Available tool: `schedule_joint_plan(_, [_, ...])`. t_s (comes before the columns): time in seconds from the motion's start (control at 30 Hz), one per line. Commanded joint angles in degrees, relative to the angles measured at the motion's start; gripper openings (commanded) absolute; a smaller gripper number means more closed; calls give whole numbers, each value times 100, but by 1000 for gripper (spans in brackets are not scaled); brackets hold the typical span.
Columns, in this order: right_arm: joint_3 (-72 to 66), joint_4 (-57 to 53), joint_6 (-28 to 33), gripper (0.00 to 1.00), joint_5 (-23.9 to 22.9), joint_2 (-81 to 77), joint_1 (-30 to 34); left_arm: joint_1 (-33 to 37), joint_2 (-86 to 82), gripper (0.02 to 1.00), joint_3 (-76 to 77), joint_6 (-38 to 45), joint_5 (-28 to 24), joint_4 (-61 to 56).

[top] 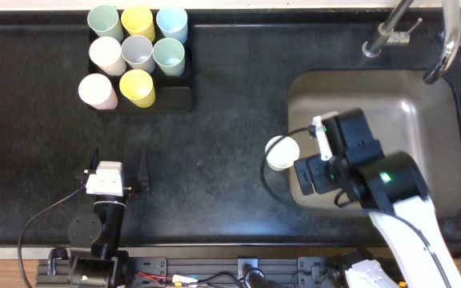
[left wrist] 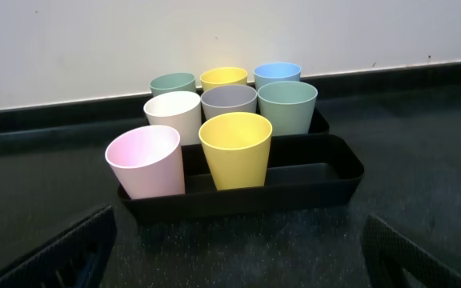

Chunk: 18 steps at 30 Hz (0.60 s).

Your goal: Store Cups

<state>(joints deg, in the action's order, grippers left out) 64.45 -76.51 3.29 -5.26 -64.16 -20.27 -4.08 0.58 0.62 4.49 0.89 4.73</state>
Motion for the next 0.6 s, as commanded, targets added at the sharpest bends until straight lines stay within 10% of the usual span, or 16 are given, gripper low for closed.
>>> schedule_joint_plan(0.03, [96,24,330,998,-179,-680,4,26,-44,998,-17,66,46,-4])
schedule_joint_plan(0.6, [1593,131,1010,998,769,-2752,378,26,-44,998,-17,66,46,-4])
